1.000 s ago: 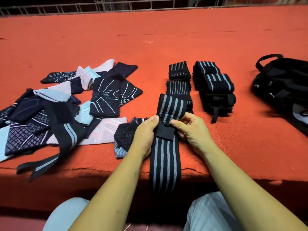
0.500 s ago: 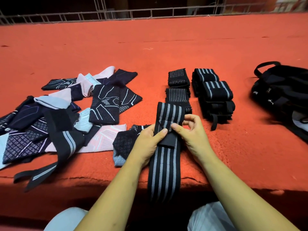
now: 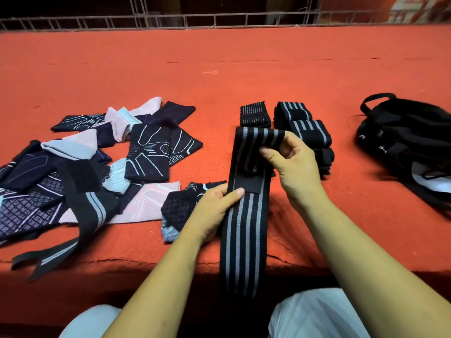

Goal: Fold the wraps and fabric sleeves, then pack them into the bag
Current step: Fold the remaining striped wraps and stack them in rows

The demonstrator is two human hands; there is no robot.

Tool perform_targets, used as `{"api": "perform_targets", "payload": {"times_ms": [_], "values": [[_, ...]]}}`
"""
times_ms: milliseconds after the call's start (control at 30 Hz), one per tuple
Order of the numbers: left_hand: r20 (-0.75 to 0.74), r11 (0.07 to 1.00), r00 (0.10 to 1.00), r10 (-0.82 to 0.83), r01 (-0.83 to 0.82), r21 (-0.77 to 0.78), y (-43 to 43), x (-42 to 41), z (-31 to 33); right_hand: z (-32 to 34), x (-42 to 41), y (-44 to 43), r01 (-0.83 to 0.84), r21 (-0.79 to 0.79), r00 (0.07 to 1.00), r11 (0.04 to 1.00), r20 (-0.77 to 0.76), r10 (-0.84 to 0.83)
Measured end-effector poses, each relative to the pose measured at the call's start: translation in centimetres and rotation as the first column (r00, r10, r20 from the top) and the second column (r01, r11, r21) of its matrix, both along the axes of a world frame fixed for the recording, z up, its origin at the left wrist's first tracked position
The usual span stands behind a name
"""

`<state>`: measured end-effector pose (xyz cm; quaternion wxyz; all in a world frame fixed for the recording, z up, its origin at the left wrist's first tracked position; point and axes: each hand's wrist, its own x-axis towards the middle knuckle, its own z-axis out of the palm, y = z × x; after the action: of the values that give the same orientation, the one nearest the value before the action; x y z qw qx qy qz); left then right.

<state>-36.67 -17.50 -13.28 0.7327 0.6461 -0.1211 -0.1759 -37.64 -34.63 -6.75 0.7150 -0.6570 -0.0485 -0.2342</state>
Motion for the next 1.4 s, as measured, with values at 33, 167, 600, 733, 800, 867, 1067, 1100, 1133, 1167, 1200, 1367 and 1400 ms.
{"api": "perform_targets", "payload": {"times_ms": [33,167,600,733,800,867,1067,1100,1133,1167,1200,1367,1400], "values": [[-0.032,0.998,0.998,0.046,-0.047,-0.032,0.0,0.2,0.0,0.0,-0.3,0.2,-0.03,-0.011,1.0,1.0,0.001,0.03],[-0.117,0.972,0.979,0.166,-0.183,-0.151,-0.3,0.7,0.0,-1.5,-2.4,0.7,-0.119,-0.153,0.991,0.981,-0.074,0.108],[-0.184,0.935,0.965,0.188,-0.234,-0.267,0.0,1.0,-0.2,-5.9,-5.0,2.7,-0.207,-0.348,0.961,0.914,-0.248,0.123],[-0.098,0.957,0.971,0.218,-0.233,-0.171,-0.1,1.2,-0.6,-5.8,-4.3,3.3,-0.143,-0.13,0.941,0.981,-0.326,0.094],[-0.064,0.965,0.975,0.212,-0.219,-0.144,-0.2,1.1,-0.7,-6.1,-3.7,3.9,-0.056,-0.186,0.937,0.981,-0.349,-0.013],[-0.03,0.97,0.979,0.202,-0.204,-0.132,-0.1,1.1,-0.9,-6.7,-3.6,4.6,-0.058,-0.267,0.944,0.962,-0.328,-0.034],[-0.008,0.98,0.987,0.158,-0.158,-0.12,-0.2,0.9,-0.7,-7.0,-3.3,4.6,-0.005,-0.247,0.979,0.969,-0.199,-0.045],[-0.019,0.982,0.991,0.131,-0.133,-0.135,-0.3,0.8,-0.6,-6.6,-3.1,4.5,0.04,-0.21,0.983,0.977,-0.165,-0.076],[-0.026,0.984,0.995,0.1,-0.102,-0.144,-0.4,0.7,-0.5,-6.1,-2.7,4.3,0.09,-0.173,0.983,0.981,-0.142,-0.115],[-0.023,0.988,0.997,0.07,-0.072,-0.138,-0.4,0.7,-0.4,-5.6,-2.4,4.2,0.122,-0.134,0.982,0.983,-0.126,-0.139],[-0.006,0.993,0.999,0.042,-0.043,-0.113,-0.4,0.5,-0.4,-5.1,-2.0,4.0,0.137,-0.099,0.981,0.986,-0.121,-0.148],[0.048,0.997,0.999,-0.001,0.005,-0.075,-0.2,0.4,-0.4,-3.7,-1.5,2.9,0.001,0.117,0.989,0.993,-0.144,0.016],[0.041,0.994,0.999,-0.007,0.011,-0.108,-0.1,0.4,-0.3,-3.7,-1.6,2.6,-0.031,0.138,0.989,0.99,-0.142,0.051]]}}
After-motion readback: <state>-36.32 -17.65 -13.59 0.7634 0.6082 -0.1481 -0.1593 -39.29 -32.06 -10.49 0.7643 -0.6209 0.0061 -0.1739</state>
